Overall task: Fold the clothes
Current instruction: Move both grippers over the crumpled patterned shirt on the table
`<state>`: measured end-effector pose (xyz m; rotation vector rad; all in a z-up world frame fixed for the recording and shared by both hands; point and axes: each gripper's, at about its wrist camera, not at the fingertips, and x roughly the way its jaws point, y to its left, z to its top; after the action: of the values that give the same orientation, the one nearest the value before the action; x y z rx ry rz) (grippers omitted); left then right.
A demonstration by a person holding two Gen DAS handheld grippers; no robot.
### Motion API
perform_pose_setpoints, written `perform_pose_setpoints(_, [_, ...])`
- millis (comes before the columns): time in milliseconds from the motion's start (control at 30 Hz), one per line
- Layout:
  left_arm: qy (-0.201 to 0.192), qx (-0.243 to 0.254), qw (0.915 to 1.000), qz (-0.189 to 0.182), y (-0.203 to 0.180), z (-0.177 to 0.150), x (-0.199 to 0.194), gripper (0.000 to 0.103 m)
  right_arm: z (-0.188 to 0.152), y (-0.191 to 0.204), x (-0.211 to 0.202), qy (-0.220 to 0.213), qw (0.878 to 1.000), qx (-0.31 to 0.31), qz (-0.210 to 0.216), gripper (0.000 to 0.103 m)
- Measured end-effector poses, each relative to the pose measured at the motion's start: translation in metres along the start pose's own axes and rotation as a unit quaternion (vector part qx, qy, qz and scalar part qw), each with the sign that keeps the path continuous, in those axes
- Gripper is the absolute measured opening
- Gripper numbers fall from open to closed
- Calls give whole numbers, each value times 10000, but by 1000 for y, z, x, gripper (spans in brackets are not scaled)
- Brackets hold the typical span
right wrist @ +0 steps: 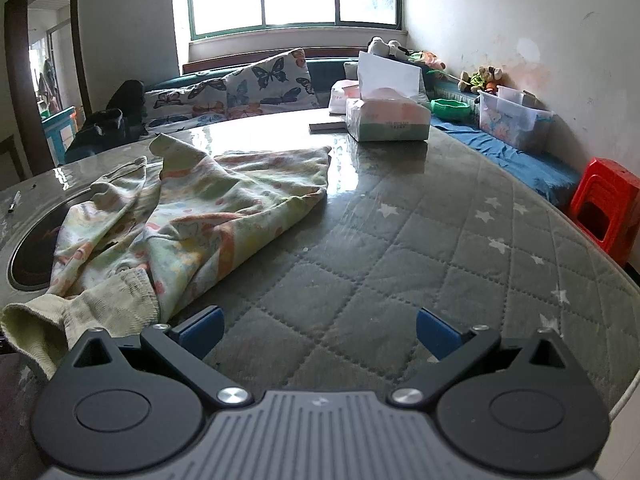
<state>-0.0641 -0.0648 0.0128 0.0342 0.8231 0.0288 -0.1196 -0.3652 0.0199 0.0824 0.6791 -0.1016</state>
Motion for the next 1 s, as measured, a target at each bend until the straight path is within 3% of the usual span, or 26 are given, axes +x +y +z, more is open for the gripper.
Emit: perform_pose_setpoints(1000, [41,117,9999,-3,-10,0,-4,103,2,10,-5,-18,9998,-139,138,103])
